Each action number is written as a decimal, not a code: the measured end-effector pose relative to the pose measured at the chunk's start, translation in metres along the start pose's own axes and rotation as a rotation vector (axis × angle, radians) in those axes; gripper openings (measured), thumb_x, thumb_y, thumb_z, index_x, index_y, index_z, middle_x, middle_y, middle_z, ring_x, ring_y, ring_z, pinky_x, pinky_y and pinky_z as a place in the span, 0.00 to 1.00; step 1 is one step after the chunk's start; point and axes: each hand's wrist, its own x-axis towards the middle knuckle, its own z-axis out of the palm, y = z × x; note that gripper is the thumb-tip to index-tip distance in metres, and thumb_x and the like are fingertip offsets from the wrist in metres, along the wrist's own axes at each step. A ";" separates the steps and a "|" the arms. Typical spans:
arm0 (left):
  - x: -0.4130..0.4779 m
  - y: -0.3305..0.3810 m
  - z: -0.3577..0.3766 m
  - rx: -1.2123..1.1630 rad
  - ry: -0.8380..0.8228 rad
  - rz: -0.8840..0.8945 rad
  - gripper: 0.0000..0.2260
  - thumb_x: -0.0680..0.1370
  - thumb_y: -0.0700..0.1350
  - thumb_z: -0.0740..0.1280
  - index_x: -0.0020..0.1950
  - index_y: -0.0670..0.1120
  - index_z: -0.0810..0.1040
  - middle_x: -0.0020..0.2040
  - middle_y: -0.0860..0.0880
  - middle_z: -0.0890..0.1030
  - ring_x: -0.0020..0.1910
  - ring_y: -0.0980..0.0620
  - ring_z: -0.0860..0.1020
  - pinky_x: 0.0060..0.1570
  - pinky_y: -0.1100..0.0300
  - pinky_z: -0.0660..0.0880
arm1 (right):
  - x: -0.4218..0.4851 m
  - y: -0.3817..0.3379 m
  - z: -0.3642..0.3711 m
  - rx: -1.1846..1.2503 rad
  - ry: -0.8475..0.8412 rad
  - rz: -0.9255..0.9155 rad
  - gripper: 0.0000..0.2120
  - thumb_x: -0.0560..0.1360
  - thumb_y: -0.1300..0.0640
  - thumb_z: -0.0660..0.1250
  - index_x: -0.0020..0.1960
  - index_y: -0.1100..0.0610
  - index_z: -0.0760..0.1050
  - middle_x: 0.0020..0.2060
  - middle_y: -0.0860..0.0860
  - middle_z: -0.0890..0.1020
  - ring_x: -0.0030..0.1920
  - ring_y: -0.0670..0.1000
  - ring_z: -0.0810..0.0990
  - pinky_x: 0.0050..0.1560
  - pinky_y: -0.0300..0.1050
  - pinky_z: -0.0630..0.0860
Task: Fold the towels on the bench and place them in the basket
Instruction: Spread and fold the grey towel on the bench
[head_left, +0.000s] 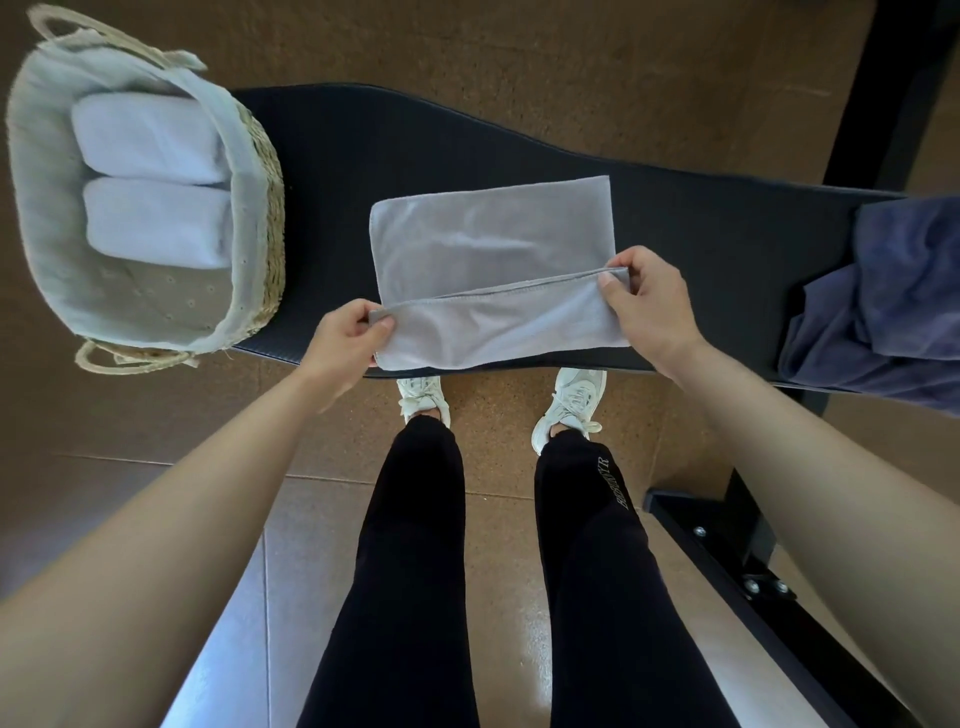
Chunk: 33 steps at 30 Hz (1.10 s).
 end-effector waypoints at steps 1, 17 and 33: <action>0.002 0.006 -0.002 -0.014 0.020 0.015 0.05 0.85 0.44 0.64 0.55 0.45 0.78 0.48 0.48 0.82 0.46 0.51 0.81 0.47 0.50 0.81 | 0.003 -0.005 -0.002 -0.024 0.017 -0.021 0.05 0.83 0.54 0.65 0.56 0.55 0.75 0.49 0.46 0.78 0.48 0.46 0.78 0.46 0.37 0.75; 0.077 0.074 -0.016 0.418 0.415 0.164 0.09 0.84 0.52 0.60 0.60 0.50 0.75 0.52 0.52 0.80 0.51 0.48 0.79 0.51 0.49 0.76 | 0.083 -0.046 0.007 -0.244 0.177 -0.041 0.10 0.84 0.49 0.60 0.59 0.53 0.70 0.47 0.49 0.79 0.49 0.55 0.79 0.51 0.57 0.79; 0.066 0.074 0.068 1.102 0.085 0.657 0.34 0.78 0.59 0.70 0.81 0.55 0.61 0.84 0.48 0.56 0.81 0.41 0.55 0.78 0.44 0.55 | 0.057 -0.013 0.038 -0.087 0.140 0.274 0.16 0.79 0.49 0.70 0.60 0.55 0.70 0.56 0.51 0.79 0.55 0.54 0.80 0.59 0.55 0.80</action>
